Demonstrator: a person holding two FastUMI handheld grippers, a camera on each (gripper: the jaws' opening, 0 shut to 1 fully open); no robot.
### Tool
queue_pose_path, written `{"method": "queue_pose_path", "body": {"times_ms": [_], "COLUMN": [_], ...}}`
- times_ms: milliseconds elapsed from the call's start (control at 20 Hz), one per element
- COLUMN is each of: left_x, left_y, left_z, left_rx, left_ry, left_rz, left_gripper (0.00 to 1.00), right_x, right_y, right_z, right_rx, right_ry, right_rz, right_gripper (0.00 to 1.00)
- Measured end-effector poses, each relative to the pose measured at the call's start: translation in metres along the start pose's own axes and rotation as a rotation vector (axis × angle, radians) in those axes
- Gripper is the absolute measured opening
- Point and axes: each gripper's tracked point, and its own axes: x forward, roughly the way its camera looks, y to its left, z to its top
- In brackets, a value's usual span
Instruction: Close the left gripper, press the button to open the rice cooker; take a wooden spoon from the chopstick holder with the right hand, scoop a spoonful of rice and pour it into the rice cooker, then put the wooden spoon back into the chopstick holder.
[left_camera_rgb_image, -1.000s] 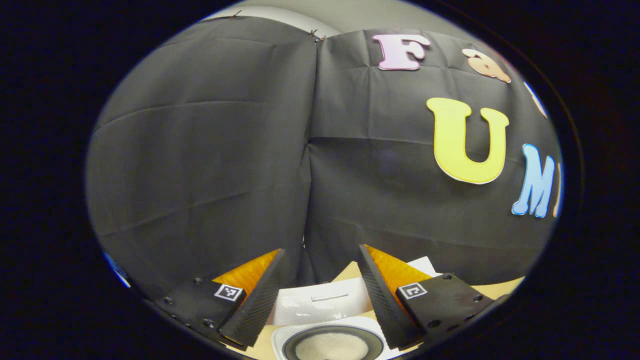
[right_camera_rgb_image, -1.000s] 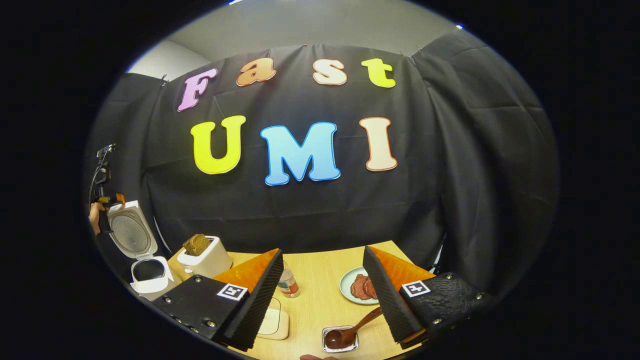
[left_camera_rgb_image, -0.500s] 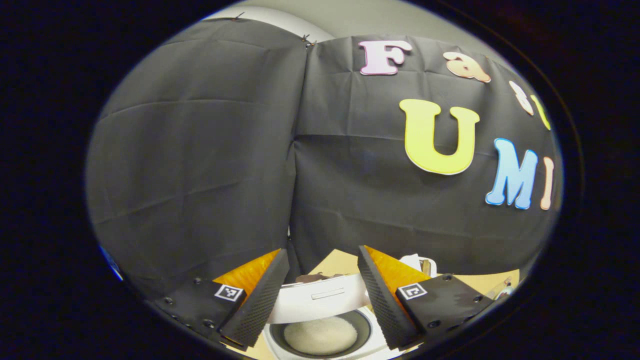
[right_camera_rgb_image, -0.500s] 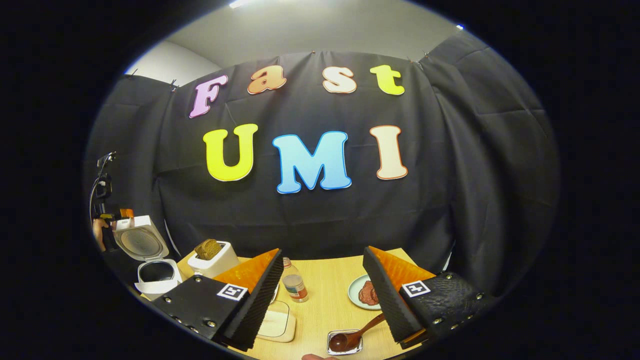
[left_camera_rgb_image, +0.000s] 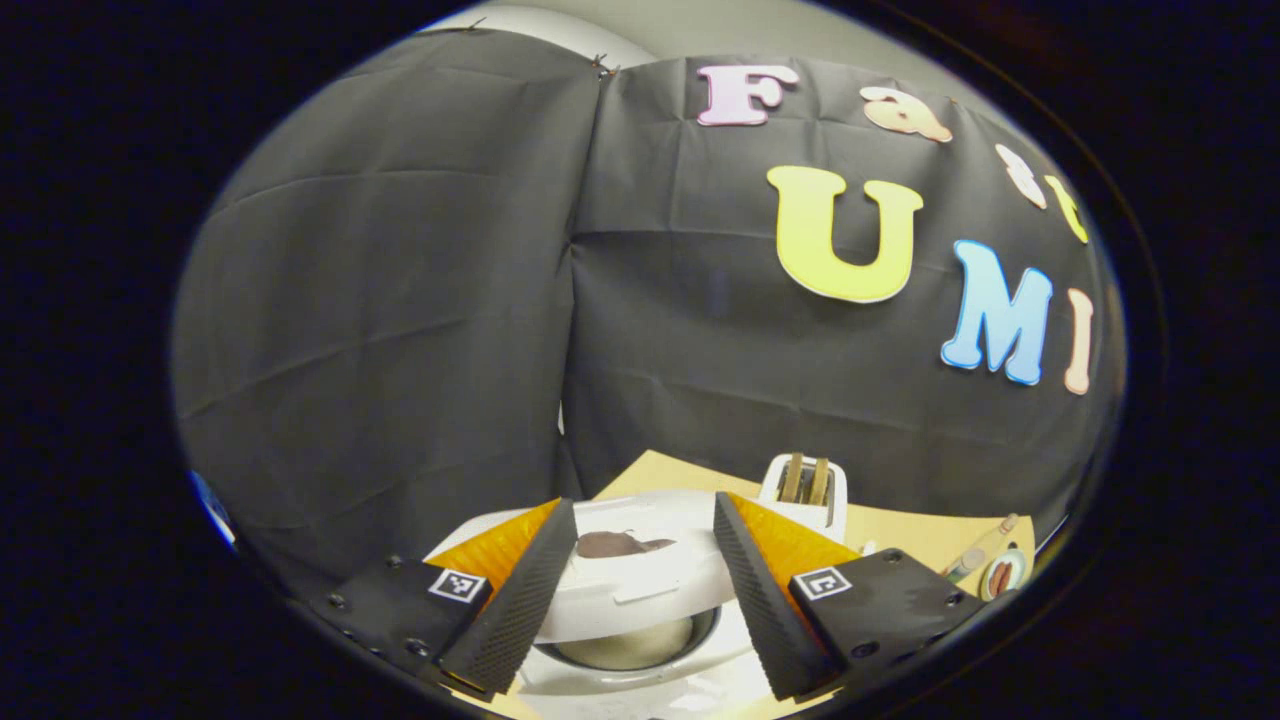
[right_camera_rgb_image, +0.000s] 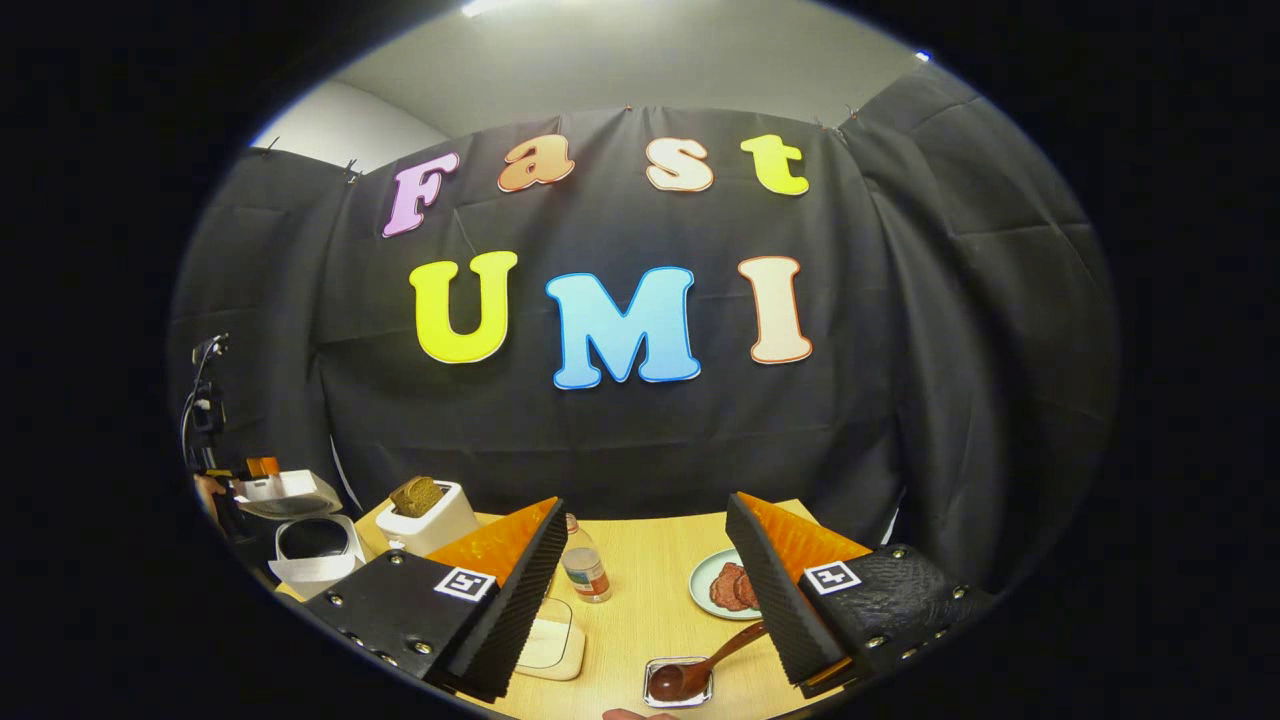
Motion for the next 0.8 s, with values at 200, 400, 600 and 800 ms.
{"method": "queue_pose_path", "body": {"times_ms": [200, 400, 600, 800], "left_x": [-0.005, -0.007, -0.008, -0.013], "left_y": [-0.004, -0.006, -0.011, -0.012], "left_z": [-0.018, -0.030, -0.046, -0.065], "left_rx": [0.000, -0.003, 0.006, 0.023], "left_ry": [0.017, 0.043, 0.072, 0.104], "left_rz": [-0.004, -0.012, -0.022, -0.035], "left_gripper": [0.96, 0.96, 0.96, 0.96], "right_x": [-0.006, -0.011, -0.015, -0.018], "right_y": [-0.005, -0.006, -0.004, 0.000], "right_z": [0.000, -0.002, -0.004, -0.007], "right_rx": [-0.001, -0.005, -0.007, -0.006], "right_ry": [0.003, 0.011, 0.016, 0.022], "right_rz": [-0.008, -0.011, -0.009, -0.001], "right_gripper": [0.96, 0.96, 0.96, 0.96]}}
